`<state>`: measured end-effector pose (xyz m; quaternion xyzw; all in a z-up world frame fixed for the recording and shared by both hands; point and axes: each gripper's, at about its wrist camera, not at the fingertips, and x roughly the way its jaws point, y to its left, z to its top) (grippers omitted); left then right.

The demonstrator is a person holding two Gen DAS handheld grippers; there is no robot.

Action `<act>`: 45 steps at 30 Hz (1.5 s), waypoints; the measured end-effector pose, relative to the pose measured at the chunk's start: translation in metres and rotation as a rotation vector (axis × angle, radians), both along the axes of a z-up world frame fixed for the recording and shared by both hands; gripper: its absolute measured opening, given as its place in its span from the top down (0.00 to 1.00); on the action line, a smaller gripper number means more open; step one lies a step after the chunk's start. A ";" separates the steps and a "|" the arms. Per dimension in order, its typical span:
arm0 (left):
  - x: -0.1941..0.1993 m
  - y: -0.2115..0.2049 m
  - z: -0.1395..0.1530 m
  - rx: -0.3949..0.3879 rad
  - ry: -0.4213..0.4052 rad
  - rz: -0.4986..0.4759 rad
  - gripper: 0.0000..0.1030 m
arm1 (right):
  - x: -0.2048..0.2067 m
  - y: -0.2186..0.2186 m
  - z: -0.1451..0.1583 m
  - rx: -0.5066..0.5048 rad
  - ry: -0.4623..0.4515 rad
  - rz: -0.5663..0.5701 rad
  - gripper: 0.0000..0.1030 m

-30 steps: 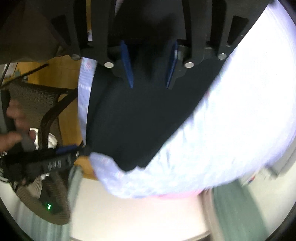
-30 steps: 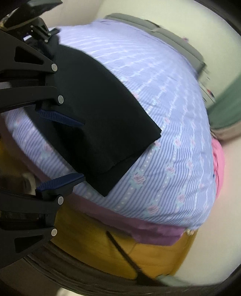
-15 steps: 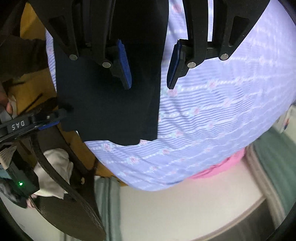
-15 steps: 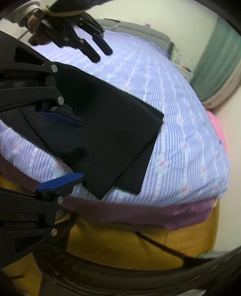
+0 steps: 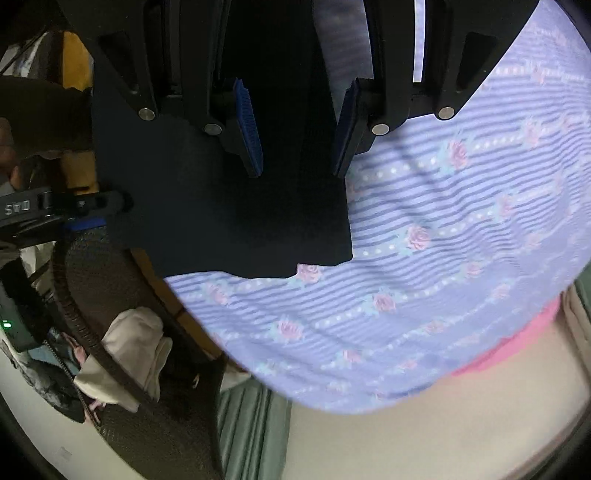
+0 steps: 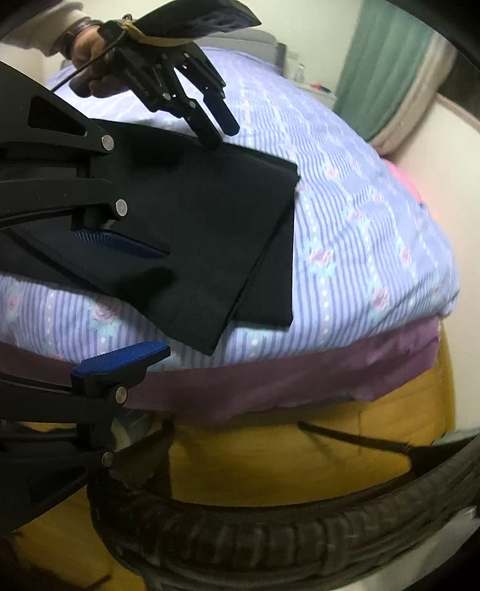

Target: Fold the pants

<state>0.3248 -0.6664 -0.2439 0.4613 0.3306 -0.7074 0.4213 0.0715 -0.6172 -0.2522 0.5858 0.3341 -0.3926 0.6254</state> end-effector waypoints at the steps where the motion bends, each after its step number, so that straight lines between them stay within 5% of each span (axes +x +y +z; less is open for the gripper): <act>1: 0.002 -0.005 -0.006 0.022 0.009 0.004 0.63 | -0.001 -0.002 -0.002 0.007 -0.006 -0.015 0.54; 3: 0.004 -0.011 -0.012 0.048 0.031 0.011 0.65 | 0.000 -0.005 -0.004 0.010 -0.013 -0.018 0.67; 4: 0.003 -0.012 -0.012 0.050 0.040 0.007 0.69 | 0.000 -0.006 -0.004 0.004 -0.025 -0.014 0.86; 5: 0.001 -0.011 -0.012 0.056 0.055 -0.007 0.79 | 0.000 -0.006 -0.002 -0.009 -0.041 -0.010 0.93; 8: -0.008 -0.006 -0.014 0.050 0.051 -0.041 0.87 | 0.004 -0.002 0.012 -0.074 -0.026 0.024 0.94; 11: -0.006 -0.007 -0.012 0.038 0.061 -0.017 0.94 | 0.006 0.000 0.020 -0.103 -0.007 0.040 0.95; 21: 0.007 -0.013 0.007 -0.046 0.006 0.073 0.96 | 0.015 -0.017 0.042 -0.226 -0.016 0.108 0.95; 29: 0.010 -0.015 -0.017 -0.017 -0.025 0.107 0.94 | 0.024 -0.037 0.003 -0.153 -0.010 0.138 0.95; 31: 0.009 -0.012 -0.012 -0.040 -0.027 0.120 0.90 | 0.024 -0.034 0.001 -0.154 0.006 0.151 0.95; 35: 0.006 0.001 -0.006 -0.080 -0.076 0.121 0.59 | 0.026 -0.032 0.003 -0.159 0.051 0.177 0.89; 37: 0.006 0.006 -0.004 -0.078 -0.088 0.126 0.59 | 0.026 -0.032 0.005 -0.186 0.107 0.185 0.75; 40: 0.010 0.018 0.004 -0.083 -0.090 0.170 0.59 | 0.027 -0.033 0.008 -0.194 0.151 0.191 0.69; 45: 0.030 0.056 0.048 -0.137 -0.096 0.299 0.59 | 0.025 -0.029 0.033 -0.251 0.233 0.208 0.68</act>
